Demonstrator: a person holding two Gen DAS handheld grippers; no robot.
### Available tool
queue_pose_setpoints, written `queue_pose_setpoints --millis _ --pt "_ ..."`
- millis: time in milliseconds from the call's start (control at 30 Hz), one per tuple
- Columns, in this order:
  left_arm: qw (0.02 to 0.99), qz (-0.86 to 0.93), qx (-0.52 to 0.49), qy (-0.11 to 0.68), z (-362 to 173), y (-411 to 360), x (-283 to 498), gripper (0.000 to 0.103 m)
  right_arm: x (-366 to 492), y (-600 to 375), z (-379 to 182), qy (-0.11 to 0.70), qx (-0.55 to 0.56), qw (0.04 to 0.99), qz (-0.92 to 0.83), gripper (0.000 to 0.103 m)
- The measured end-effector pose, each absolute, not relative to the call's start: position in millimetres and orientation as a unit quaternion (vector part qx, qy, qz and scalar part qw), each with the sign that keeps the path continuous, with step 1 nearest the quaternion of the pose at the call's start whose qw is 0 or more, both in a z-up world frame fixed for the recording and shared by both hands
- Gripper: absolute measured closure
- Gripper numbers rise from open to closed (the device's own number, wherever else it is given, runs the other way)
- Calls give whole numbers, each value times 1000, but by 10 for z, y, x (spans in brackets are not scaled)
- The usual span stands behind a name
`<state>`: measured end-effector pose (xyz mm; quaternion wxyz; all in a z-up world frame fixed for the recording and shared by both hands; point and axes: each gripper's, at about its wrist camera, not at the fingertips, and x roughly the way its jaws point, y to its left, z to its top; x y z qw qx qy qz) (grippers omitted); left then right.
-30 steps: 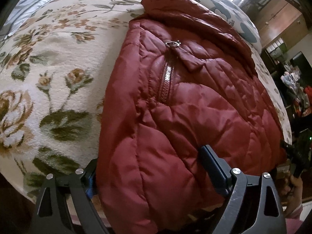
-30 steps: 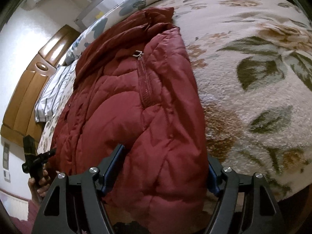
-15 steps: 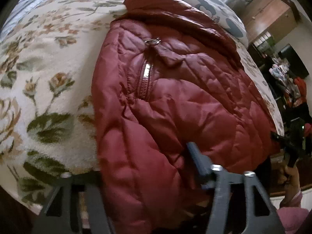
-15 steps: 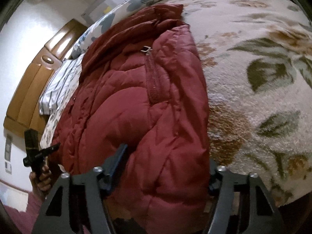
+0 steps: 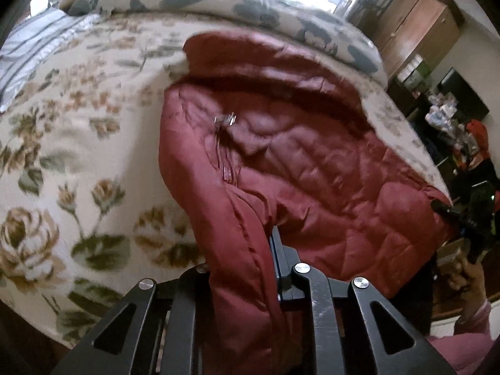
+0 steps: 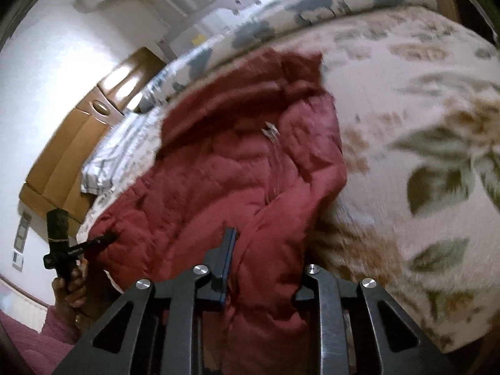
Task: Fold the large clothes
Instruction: 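Grasp the coat's side edge with both grippers and fold it over the body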
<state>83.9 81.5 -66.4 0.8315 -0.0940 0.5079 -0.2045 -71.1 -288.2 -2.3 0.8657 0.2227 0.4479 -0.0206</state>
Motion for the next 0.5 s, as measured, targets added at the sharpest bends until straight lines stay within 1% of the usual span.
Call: queue_pose_setpoints --millis 267,500 --pt "854 -208 -119 461 -267 867 949 87 -399 -2851 313 388 206 898 -12 79" --pt "868 -208 -119 436 3 847 1206 87 -22 -2935 515 362 185 913 -24 79"
